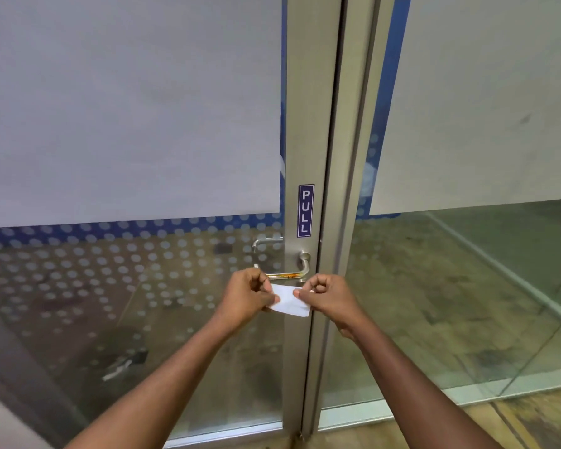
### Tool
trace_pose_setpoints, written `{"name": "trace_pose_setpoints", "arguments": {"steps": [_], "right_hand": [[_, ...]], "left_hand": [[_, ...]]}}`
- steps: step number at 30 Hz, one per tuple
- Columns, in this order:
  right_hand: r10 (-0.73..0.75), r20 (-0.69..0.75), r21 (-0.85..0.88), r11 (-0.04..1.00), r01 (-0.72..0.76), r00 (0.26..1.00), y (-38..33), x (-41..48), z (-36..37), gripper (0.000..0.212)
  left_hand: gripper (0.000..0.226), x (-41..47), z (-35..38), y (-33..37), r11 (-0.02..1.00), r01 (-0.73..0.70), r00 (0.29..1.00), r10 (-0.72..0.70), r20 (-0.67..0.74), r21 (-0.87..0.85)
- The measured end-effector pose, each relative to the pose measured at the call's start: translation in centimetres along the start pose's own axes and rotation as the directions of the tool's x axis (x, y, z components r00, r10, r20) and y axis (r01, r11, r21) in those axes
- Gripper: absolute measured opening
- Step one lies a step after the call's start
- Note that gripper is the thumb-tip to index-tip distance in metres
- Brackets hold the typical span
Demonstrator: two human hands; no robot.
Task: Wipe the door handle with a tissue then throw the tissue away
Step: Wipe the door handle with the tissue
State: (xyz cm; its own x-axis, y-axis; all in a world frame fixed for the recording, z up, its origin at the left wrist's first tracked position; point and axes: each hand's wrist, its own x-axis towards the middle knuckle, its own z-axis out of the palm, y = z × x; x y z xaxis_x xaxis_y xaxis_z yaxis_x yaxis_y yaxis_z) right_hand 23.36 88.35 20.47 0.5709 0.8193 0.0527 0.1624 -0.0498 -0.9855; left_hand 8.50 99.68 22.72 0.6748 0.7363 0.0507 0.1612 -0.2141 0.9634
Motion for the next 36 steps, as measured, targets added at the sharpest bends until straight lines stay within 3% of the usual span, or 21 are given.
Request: {"name": "trace_pose_setpoints", "arguments": {"steps": [5, 9, 14, 16, 18, 21, 24, 26, 30, 34, 36], "right_hand": [[0.002, 0.118, -0.093, 0.996, 0.01, 0.993, 0.9, 0.7, 2.0, 0.044], [0.031, 0.197, -0.314, 0.949, 0.033, 0.98, 1.6, 1.3, 4.3, 0.023], [0.085, 0.168, -0.292, 0.956, -0.033, 0.982, 1.8, 2.3, 5.4, 0.02], [0.094, 0.128, -0.263, 0.963, -0.058, 0.987, 1.6, 2.6, 5.4, 0.023], [0.082, 0.001, -0.248, 0.965, -0.079, 0.997, 1.4, 3.2, 5.0, 0.025], [-0.015, -0.368, -0.255, 0.963, -0.086, 0.93, 1.1, 4.6, 3.5, 0.023], [-0.149, -0.558, -0.372, 0.924, -0.086, 0.816, 1.4, 5.5, 1.7, 0.012], [-0.194, -0.576, -0.433, 0.896, -0.095, 0.794, 1.8, 6.1, 1.2, 0.006], [-0.254, -0.56, -0.546, 0.829, -0.12, 0.789, 3.0, 7.6, 1.2, 0.01], [-0.203, -0.431, -0.576, 0.812, -0.095, 0.879, 5.1, 8.5, 2.2, 0.04], [-0.197, -0.394, -0.55, 0.833, -0.058, 0.898, 5.7, 8.5, 2.6, 0.043]], "left_hand": [[0.042, 1.6, -1.8, -2.0, 0.992, 0.035, 0.998, -0.04, 0.042, 0.118], [0.032, 2.6, -3.6, -4.0, 0.988, 0.066, 0.993, -0.079, 0.089, 0.138], [0.022, 4.0, -5.0, -5.0, 0.995, 0.084, 0.982, -0.092, 0.167, 0.057], [0.021, 4.7, -5.4, -5.0, 0.994, 0.067, 0.99, -0.077, 0.119, 0.083], [0.02, 5.7, -5.8, -4.7, 0.983, 0.002, 0.999, 0.006, -0.039, 0.183], [0.008, 7.0, -7.4, -3.9, 0.865, -0.178, 0.921, 0.314, -0.231, 0.469], [0.034, 8.0, -9.3, -3.4, 0.653, -0.256, 0.745, 0.603, -0.284, 0.713], [0.05, 8.7, -10.5, -3.0, 0.562, -0.244, 0.683, 0.678, -0.271, 0.791], [0.072, 10.5, -13.3, -2.9, 0.476, -0.195, 0.682, 0.694, -0.23, 0.858], [0.075, 11.9, -15.6, -3.4, 0.395, -0.161, 0.662, 0.723, -0.198, 0.905], [0.078, 12.3, -16.3, -3.8, 0.341, -0.156, 0.67, 0.726, -0.155, 0.927]]}}
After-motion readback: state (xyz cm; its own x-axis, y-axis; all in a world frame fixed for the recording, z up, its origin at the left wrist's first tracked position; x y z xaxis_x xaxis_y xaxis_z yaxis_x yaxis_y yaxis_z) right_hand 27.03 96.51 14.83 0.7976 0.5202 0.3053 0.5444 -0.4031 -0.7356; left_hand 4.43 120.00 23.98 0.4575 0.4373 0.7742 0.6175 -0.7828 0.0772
